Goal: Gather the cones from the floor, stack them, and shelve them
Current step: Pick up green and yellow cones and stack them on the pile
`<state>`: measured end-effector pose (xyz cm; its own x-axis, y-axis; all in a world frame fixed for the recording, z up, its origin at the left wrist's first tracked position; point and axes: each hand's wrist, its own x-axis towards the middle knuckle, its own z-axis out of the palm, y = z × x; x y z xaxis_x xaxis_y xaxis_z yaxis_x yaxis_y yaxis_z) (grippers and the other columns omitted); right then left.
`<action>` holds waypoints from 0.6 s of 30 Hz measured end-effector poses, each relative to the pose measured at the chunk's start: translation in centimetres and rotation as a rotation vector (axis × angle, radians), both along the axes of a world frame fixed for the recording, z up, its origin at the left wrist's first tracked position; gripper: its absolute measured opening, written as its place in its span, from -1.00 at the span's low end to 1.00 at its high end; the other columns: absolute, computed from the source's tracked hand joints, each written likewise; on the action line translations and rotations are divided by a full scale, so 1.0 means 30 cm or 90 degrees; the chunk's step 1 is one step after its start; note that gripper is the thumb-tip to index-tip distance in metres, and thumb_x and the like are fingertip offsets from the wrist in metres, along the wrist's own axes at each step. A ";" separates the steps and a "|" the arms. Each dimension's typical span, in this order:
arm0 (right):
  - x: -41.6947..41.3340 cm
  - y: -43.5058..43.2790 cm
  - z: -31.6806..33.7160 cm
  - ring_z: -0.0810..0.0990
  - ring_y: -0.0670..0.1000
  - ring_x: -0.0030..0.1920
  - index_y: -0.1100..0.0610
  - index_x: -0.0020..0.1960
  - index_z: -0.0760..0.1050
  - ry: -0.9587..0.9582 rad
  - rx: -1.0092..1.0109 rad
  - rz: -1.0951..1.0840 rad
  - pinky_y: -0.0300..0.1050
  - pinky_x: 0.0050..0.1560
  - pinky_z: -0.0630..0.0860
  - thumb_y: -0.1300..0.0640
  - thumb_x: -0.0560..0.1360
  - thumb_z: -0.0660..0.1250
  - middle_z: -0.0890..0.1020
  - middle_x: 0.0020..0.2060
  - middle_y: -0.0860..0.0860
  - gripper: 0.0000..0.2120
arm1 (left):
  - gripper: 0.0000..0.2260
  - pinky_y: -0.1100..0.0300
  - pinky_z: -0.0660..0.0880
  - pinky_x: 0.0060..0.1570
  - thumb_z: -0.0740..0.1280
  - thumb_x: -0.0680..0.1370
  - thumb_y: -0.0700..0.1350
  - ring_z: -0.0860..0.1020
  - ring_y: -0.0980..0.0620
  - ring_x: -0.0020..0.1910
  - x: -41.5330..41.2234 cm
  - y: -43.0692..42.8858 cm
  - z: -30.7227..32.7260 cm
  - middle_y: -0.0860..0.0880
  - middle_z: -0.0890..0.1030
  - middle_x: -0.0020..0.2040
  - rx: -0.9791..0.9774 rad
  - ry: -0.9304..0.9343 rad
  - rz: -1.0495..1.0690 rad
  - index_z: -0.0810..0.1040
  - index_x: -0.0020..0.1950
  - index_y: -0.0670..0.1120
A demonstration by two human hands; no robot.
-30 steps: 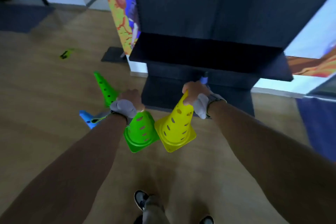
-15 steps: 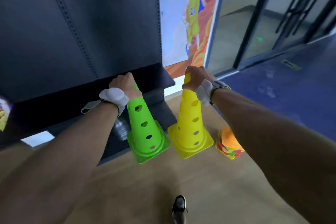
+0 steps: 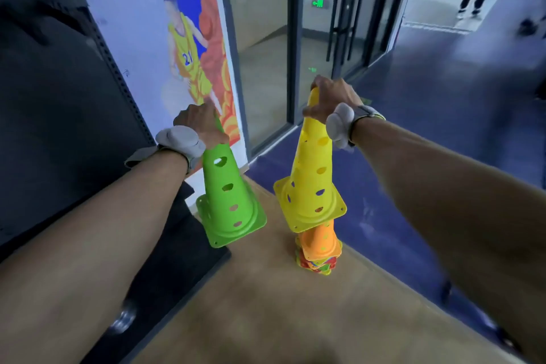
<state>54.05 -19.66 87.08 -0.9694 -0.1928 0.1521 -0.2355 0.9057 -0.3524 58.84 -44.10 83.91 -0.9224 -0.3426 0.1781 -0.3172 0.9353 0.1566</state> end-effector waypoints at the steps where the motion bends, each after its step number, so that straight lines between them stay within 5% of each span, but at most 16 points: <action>1: -0.039 0.034 0.002 0.57 0.25 0.04 0.16 0.23 0.44 0.002 0.005 -0.012 -0.07 -0.18 0.39 -0.01 0.42 0.44 0.58 0.08 0.21 -0.54 | -0.62 0.06 0.50 -0.05 0.49 0.26 -0.14 0.59 -0.21 0.02 -0.049 0.026 0.007 -0.16 0.60 0.02 -0.004 -0.008 -0.021 0.50 0.02 -0.09; 10: -0.358 0.230 -0.043 0.47 0.18 -0.13 0.16 0.20 0.44 -0.013 0.027 -0.003 -0.07 -0.20 0.41 -0.01 0.40 0.44 0.57 0.03 0.19 -0.55 | -0.50 0.04 0.47 -0.02 0.51 0.33 -0.01 0.54 -0.23 0.10 -0.349 0.203 0.031 -0.20 0.56 0.13 -0.009 -0.055 -0.065 0.45 0.19 -0.13; 15: -0.491 0.333 -0.193 0.54 0.25 0.16 0.16 0.30 0.44 -0.167 0.049 0.026 -0.05 -0.06 0.42 0.00 0.43 0.48 0.57 0.18 0.18 -0.48 | -0.54 0.09 0.43 -0.13 0.52 0.31 0.00 0.54 -0.21 0.03 -0.467 0.314 -0.010 -0.17 0.58 0.06 -0.007 -0.060 -0.049 0.43 0.10 -0.09; 18: -0.523 0.363 -0.237 0.47 0.23 0.30 -0.01 0.32 0.50 -0.201 0.100 0.044 -0.02 0.10 0.44 0.07 0.43 0.51 0.53 0.30 0.12 -0.52 | -0.53 0.10 0.42 -0.14 0.52 0.31 0.01 0.54 -0.20 0.04 -0.502 0.357 -0.038 -0.15 0.58 0.07 -0.005 -0.070 -0.062 0.45 0.13 -0.07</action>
